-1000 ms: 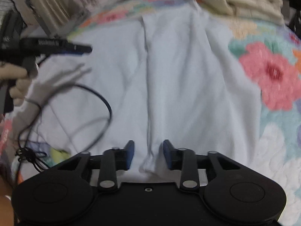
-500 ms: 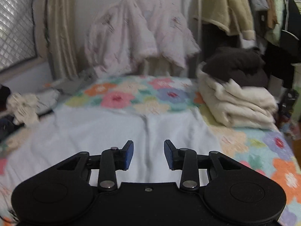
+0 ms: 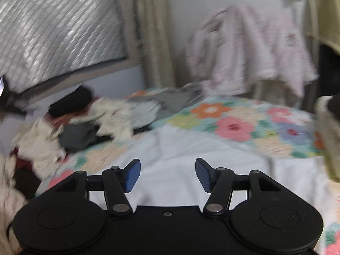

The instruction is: Fold clothes

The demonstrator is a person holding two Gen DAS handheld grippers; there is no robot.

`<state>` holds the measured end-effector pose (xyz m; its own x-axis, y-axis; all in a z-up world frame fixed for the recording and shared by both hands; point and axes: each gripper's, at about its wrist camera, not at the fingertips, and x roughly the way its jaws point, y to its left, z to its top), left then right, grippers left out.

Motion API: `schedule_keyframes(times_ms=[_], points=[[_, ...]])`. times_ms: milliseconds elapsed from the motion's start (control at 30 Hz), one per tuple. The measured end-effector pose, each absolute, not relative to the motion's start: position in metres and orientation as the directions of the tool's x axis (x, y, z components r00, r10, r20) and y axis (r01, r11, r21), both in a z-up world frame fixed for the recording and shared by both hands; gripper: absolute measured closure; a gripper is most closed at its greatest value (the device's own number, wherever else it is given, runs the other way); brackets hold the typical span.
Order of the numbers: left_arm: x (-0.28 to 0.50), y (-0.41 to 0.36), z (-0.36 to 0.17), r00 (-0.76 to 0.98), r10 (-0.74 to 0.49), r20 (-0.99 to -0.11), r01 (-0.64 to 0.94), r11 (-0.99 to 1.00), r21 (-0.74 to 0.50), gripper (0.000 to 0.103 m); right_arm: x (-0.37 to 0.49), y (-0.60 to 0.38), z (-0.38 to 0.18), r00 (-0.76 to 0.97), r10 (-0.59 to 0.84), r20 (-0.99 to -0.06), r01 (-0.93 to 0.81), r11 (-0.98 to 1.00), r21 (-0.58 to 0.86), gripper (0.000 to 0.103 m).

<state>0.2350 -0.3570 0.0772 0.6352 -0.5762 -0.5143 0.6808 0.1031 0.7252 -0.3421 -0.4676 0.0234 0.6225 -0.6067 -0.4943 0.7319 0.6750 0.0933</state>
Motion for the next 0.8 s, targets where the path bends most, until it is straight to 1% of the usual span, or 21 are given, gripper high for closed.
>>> schedule_keyframes(times_ms=[33, 100, 133, 167, 200, 267, 300, 333, 367, 433, 533, 600, 667, 733, 800], points=[[0.247, -0.355, 0.081, 0.658, -0.575, -0.486, 0.652, 0.113, 0.750, 0.048, -0.332, -0.467, 0.013, 0.621, -0.596, -0.509, 0.722, 0.688, 0.075, 0.040], [0.245, -0.352, 0.088, 0.595, -0.621, -0.511, 0.722, 0.134, 0.678, 0.048, -0.306, -0.467, -0.012, 0.648, -0.537, -0.540, 0.672, 0.737, 0.073, 0.040], [0.235, -0.354, 0.086, 0.516, -0.665, -0.540, 0.791, 0.128, 0.599, 0.048, -0.292, -0.466, -0.025, 0.670, -0.494, -0.555, 0.633, 0.770, 0.079, 0.041], [0.224, -0.355, 0.084, 0.433, -0.707, -0.560, 0.851, 0.116, 0.512, 0.046, -0.278, -0.465, -0.035, 0.682, -0.462, -0.567, 0.602, 0.795, 0.077, 0.041], [0.207, -0.359, 0.076, 0.341, -0.738, -0.582, 0.903, 0.084, 0.422, 0.040, -0.262, -0.465, -0.045, 0.686, -0.437, -0.582, 0.579, 0.812, 0.073, 0.042], [0.173, -0.374, 0.049, 0.241, -0.740, -0.628, 0.951, 0.051, 0.306, 0.035, -0.230, -0.465, -0.061, 0.690, -0.387, -0.612, 0.536, 0.841, 0.073, 0.042], [0.154, -0.385, 0.032, 0.194, -0.721, -0.665, 0.970, 0.041, 0.238, 0.035, -0.215, -0.464, -0.067, 0.700, -0.351, -0.623, 0.505, 0.859, 0.083, 0.045], [0.139, -0.394, 0.015, 0.092, -0.719, -0.689, 0.993, 0.016, 0.116, 0.035, -0.203, -0.463, -0.071, 0.708, -0.321, -0.629, 0.474, 0.876, 0.087, 0.045], [0.124, -0.403, -0.002, -0.013, -0.715, -0.699, 1.000, -0.009, -0.009, 0.035, -0.190, -0.459, -0.074, 0.712, -0.294, -0.638, 0.442, 0.893, 0.082, 0.046], [0.096, -0.418, -0.032, -0.206, -0.700, -0.684, 0.970, -0.051, -0.240, 0.035, -0.168, -0.452, -0.078, 0.709, -0.254, -0.658, 0.390, 0.918, 0.066, 0.046], [0.066, -0.434, -0.059, -0.274, -0.691, -0.669, 0.924, 0.002, -0.381, 0.035, -0.147, -0.452, -0.084, 0.710, -0.165, -0.684, 0.326, 0.939, 0.111, 0.046], [0.059, -0.444, -0.073, -0.224, -0.708, -0.670, 0.926, 0.059, -0.372, 0.035, -0.135, -0.450, -0.090, 0.693, -0.148, -0.706, 0.300, 0.949, 0.096, 0.046], [0.056, -0.441, -0.090, -0.182, -0.700, -0.690, 0.915, 0.136, -0.379, 0.035, -0.124, -0.445, -0.094, 0.678, -0.154, -0.719, 0.285, 0.956, 0.064, 0.046], [0.058, -0.444, -0.108, -0.168, -0.649, -0.742, 0.896, 0.214, -0.390, 0.035, -0.112, -0.438, -0.098, 0.662, -0.162, -0.731, 0.281, 0.959, 0.042, 0.045], [0.057, -0.435, -0.111, -0.140, -0.620, -0.772, 0.905, 0.236, -0.354, 0.035, -0.103, -0.434, -0.101, 0.648, -0.160, -0.745, 0.278, 0.960, 0.036, 0.042]])
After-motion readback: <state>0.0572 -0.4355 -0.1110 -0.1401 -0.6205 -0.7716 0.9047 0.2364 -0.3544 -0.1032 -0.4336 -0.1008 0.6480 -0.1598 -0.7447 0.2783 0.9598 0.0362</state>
